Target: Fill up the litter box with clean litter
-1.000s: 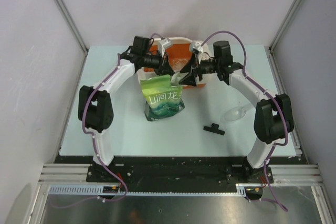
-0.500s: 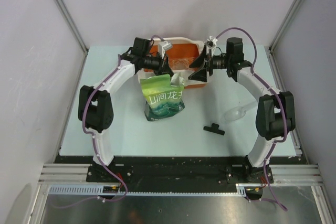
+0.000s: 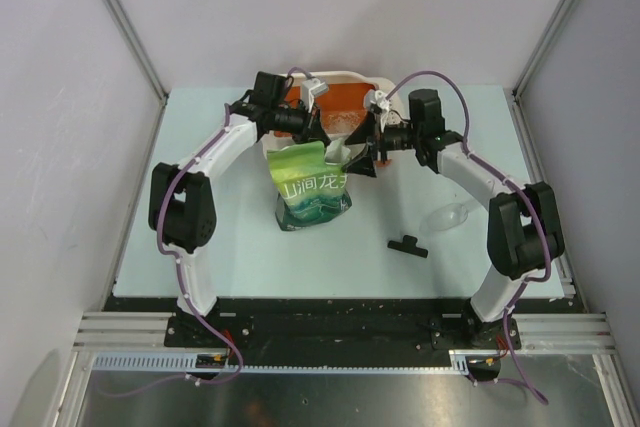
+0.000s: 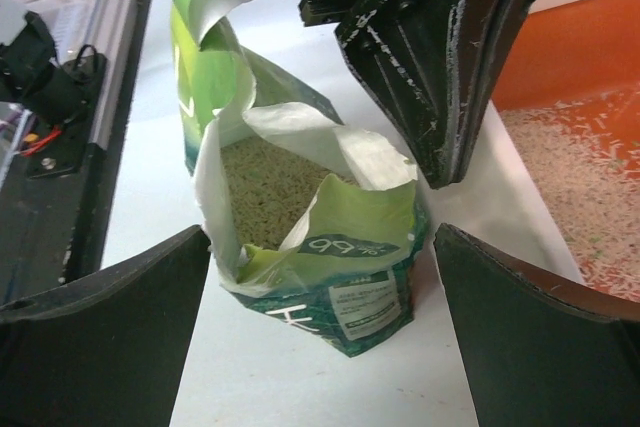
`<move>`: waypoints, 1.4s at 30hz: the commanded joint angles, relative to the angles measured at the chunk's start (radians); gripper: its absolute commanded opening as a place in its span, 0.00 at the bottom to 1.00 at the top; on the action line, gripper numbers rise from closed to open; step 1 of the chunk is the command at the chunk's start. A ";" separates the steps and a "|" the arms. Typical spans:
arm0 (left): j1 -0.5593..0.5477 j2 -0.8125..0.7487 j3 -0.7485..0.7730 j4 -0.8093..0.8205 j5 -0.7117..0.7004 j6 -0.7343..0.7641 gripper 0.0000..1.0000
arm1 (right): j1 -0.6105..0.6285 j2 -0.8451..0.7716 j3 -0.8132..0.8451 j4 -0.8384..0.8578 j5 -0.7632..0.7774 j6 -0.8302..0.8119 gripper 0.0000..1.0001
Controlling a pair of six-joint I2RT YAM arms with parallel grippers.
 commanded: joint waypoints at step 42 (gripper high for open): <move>-0.001 -0.076 0.004 -0.071 -0.026 0.078 0.09 | 0.030 0.164 -0.020 0.638 -0.165 0.439 0.70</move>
